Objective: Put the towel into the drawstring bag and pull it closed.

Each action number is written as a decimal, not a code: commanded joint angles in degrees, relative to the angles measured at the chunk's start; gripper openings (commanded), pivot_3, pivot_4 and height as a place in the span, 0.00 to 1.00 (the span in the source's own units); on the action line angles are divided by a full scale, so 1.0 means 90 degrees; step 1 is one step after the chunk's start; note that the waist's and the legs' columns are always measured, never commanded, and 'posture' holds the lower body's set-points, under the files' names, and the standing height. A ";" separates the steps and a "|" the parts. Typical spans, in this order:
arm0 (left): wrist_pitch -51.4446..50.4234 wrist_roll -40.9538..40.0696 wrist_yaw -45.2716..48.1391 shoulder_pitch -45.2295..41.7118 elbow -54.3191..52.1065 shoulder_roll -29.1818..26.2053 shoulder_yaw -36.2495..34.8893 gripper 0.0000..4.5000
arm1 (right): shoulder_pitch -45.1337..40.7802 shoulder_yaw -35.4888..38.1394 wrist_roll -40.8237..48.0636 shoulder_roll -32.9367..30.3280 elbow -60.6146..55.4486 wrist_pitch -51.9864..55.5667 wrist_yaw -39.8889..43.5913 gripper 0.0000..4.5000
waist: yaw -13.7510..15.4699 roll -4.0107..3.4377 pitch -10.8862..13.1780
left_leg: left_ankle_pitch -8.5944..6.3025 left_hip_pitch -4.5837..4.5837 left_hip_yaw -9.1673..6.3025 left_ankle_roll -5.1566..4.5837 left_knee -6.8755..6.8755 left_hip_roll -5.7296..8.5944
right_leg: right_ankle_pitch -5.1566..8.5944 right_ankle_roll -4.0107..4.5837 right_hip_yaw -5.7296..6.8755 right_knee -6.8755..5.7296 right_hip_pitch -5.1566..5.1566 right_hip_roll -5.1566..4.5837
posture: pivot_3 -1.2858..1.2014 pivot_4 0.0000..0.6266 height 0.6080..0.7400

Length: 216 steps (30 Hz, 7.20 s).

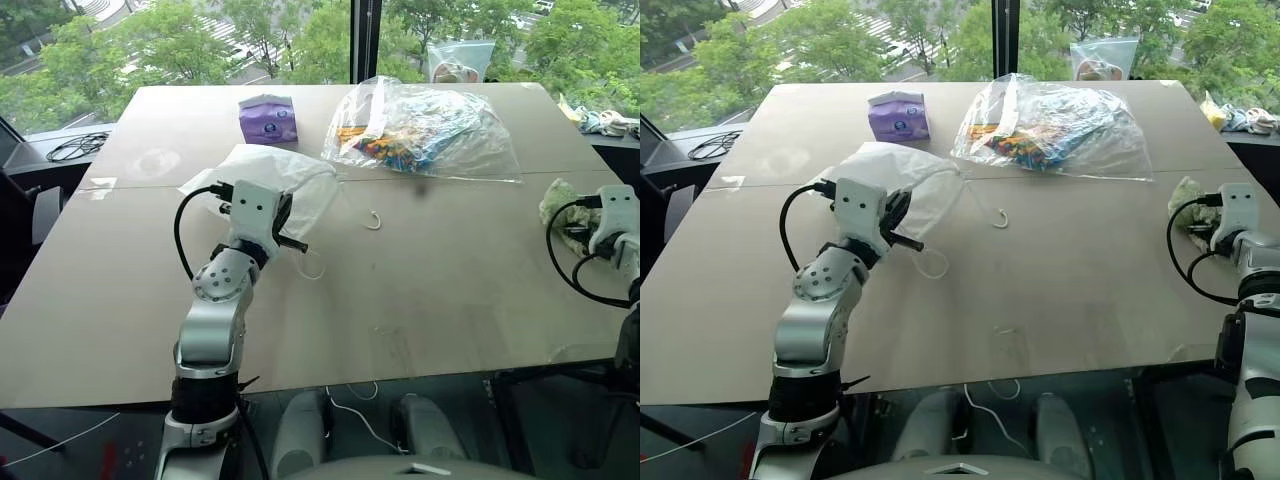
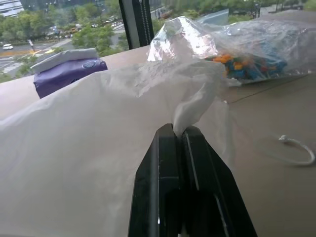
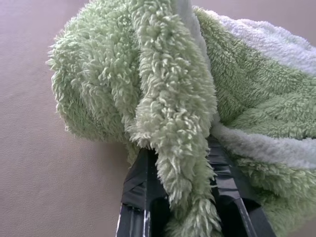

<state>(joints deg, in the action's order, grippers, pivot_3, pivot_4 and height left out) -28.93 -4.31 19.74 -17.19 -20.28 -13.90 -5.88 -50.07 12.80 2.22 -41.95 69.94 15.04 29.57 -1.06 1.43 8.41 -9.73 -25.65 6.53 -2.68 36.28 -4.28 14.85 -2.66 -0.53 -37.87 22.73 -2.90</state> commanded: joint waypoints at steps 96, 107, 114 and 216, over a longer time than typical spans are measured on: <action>-0.2865 -0.4845 0.0372 -0.0769 -0.0737 -0.0970 0.0028 0.00 | 0.1409 0.0773 0.5919 0.5914 -0.8860 0.4587 -0.3153 0.01 | 0.0034 -0.0060 0.0045 | 0.0013 -0.0120 -0.0052 0.0006 0.0006 0.0005 | -0.0014 -0.0023 0.0054 -0.0019 0.0096 0.0018 | 0.52 0.24 1.00; -0.2612 -0.4731 0.0575 -0.1082 -0.0548 -0.0848 0.0345 0.00 | 0.1124 0.0942 1.0329 0.6117 -0.7973 0.4005 -0.6289 0.01 | -0.0052 -0.0062 0.0046 | 0.0013 -0.0123 -0.0061 0.0003 0.0004 0.0006 | -0.0014 -0.0023 0.0060 -0.0017 0.0093 0.0018 | 0.52 0.24 1.00; -0.2525 -0.4823 0.0755 -0.1323 -0.0395 -0.1056 -0.0019 0.00 | 0.1774 -0.2937 0.4769 0.2497 -0.9225 0.2469 -0.2195 0.01 | -0.0085 -0.0069 0.0051 | 0.0013 -0.0133 -0.0067 0.0001 0.0006 0.0013 | -0.0010 -0.0023 0.0062 -0.0006 0.0099 0.0012 | 0.52 0.24 1.00; -0.1625 -0.4487 0.0302 -0.1555 0.0802 -0.0619 -0.0606 0.00 | 0.1917 -0.2656 0.0505 0.2418 -0.6627 0.0159 -0.0020 0.02 | 0.0049 -0.0020 0.0062 | 0.0028 -0.0123 -0.0063 0.0025 0.0013 0.0009 | -0.0014 -0.0024 0.0066 -0.0018 0.0086 0.0028 | 0.52 0.24 1.00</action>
<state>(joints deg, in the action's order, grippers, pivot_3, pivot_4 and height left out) -43.63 -44.45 22.99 -30.64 -12.60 -19.66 -10.74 -31.90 -12.87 6.88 -20.12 11.57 17.15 29.36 -0.62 1.24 8.97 -9.48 -26.76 5.97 -2.45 36.40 -4.20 14.73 -2.88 0.06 -38.03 23.51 -2.65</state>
